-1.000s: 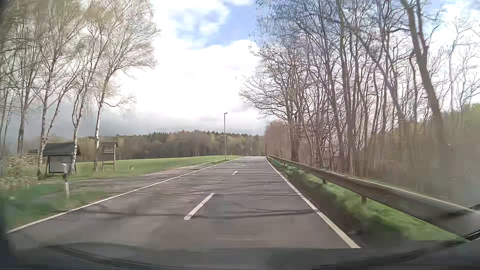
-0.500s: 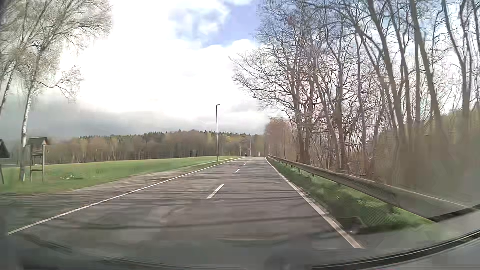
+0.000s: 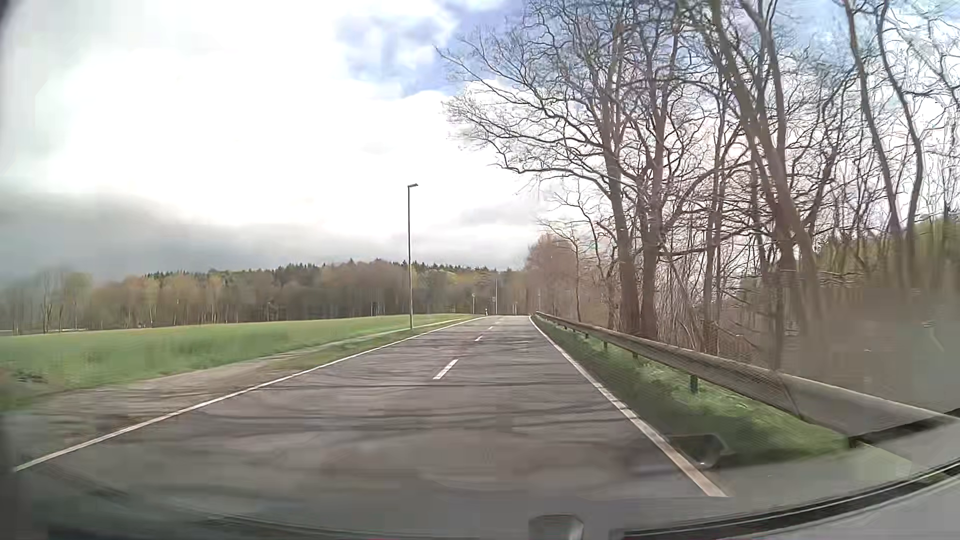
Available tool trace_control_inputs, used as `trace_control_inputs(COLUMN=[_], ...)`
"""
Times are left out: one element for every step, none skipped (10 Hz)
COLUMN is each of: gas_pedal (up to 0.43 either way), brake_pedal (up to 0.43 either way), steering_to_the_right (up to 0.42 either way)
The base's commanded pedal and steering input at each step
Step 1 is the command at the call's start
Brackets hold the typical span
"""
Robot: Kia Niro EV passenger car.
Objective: Follow the waypoints while adhering to traffic rules and regulations
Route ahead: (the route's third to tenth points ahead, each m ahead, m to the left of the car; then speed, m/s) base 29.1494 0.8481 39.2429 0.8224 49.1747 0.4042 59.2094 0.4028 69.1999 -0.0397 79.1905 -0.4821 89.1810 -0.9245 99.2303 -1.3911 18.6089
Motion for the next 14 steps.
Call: trace_control_inputs(gas_pedal=[0.079,0.079,0.079,0.079,0.079,0.079,0.079,0.079,0.079,0.079,0.079,0.079,0.079,0.079], brake_pedal=[0.000,0.000,0.000,0.000,0.000,0.000,0.000,0.000,0.000,0.000,0.000,0.000,0.000,0.000], steering_to_the_right=[0.002,0.002,0.002,0.002,0.002,0.002,0.001,0.001,0.001,0.001,0.001,0.001,0.001,0.001])
